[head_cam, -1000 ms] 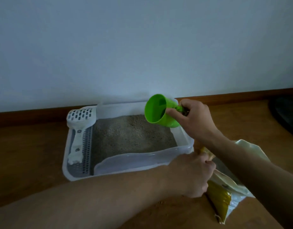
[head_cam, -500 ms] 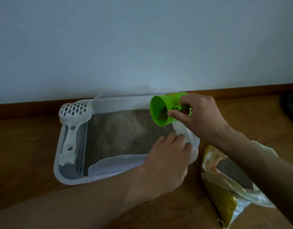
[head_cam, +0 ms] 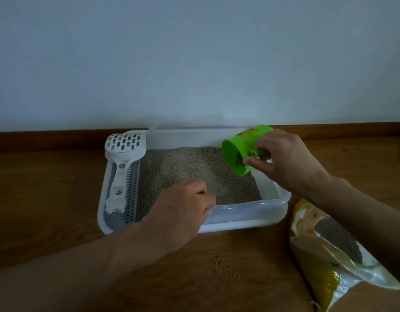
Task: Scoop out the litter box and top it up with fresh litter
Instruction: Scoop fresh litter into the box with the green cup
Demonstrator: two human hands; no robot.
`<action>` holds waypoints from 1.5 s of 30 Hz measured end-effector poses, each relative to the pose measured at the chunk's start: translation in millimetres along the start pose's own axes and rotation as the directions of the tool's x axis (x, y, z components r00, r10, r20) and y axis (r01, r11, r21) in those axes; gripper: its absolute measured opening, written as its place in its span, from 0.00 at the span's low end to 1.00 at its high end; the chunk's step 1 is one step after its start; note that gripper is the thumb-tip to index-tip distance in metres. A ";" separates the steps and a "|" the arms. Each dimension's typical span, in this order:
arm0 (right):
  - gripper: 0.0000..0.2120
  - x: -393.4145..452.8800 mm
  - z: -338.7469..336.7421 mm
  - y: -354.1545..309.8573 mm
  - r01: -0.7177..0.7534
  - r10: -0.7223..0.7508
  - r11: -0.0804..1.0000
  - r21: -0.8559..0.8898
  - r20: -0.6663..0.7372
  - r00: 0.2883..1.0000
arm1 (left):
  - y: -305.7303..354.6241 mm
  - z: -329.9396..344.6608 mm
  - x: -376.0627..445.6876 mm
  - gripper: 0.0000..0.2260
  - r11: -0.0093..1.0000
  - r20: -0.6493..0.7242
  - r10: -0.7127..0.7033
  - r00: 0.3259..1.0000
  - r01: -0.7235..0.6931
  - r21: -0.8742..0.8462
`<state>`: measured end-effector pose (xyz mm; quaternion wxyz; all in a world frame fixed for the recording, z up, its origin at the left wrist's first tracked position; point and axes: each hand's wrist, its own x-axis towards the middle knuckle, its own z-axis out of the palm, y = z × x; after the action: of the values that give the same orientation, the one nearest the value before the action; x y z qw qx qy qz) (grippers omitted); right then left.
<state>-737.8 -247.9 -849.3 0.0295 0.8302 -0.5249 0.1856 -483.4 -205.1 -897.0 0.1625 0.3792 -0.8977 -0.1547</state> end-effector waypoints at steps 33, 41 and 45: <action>0.14 3.5 -29.8 -21.6 0.130 -0.164 0.971 -0.202 -0.158 0.974 | 0.9 5.8 -6.6 0.04 0.999 -0.073 0.022 0.997 -0.020 0.033; 0.14 1.1 -26.1 -24.4 0.115 -0.149 0.971 -0.209 -0.157 0.976 | 0.9 6.2 -7.0 0.04 0.999 -0.070 0.026 0.997 -0.024 0.028; 0.15 -4.2 -22.6 -22.1 0.112 -0.133 0.978 -0.174 -0.116 0.984 | 2.3 5.1 -7.3 0.04 0.999 -0.070 0.023 0.997 -0.020 0.035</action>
<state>-726.2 -228.9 -826.5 0.1434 0.8422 -0.4833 0.1911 -482.1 -197.5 -901.9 0.1894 0.3774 -0.8979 -0.1243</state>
